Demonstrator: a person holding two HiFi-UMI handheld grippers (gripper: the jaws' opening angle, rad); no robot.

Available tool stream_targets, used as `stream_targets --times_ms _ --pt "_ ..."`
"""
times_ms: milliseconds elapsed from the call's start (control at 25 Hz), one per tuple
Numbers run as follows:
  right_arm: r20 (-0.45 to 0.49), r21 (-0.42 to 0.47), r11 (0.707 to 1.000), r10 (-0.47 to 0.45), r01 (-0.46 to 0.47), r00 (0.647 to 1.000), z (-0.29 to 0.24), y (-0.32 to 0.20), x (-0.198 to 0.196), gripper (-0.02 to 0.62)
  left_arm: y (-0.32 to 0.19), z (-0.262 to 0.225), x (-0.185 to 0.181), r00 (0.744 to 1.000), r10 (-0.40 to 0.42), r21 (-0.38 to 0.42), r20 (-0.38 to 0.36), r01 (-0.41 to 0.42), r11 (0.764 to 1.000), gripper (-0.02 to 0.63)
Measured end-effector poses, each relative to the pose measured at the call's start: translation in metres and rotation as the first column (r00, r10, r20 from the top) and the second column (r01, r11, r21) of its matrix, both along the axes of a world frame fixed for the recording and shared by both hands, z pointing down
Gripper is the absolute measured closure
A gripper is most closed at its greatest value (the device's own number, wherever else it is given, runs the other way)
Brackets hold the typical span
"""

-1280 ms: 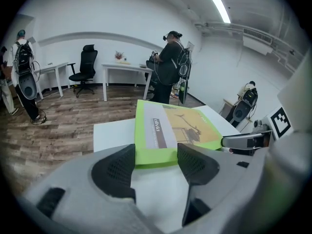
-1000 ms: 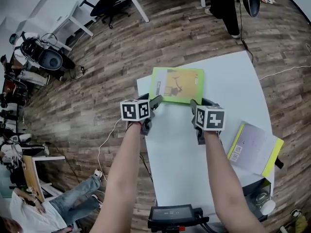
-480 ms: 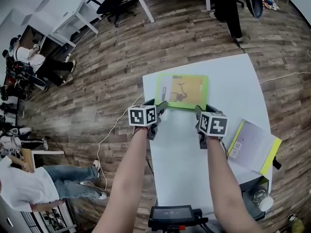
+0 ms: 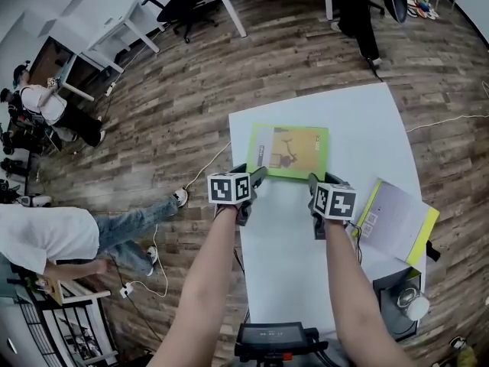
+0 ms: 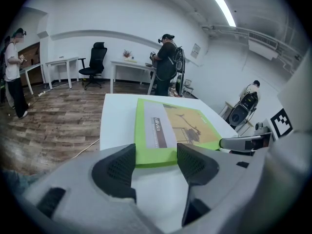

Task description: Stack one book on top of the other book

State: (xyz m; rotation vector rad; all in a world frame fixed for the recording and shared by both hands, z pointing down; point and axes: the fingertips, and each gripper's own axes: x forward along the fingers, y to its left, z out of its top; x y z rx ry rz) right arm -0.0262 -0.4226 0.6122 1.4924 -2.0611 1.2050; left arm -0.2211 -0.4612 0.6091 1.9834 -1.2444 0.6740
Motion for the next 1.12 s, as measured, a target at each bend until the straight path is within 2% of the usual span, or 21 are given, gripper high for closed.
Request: stream_targets --times_ms 1120 --pt "-0.036 -0.045 0.998 -0.054 0.052 0.998 0.005 0.158 0.008 0.42 0.175 0.006 0.005 0.999 -0.044 -0.046 -0.005 0.043 0.998 0.334"
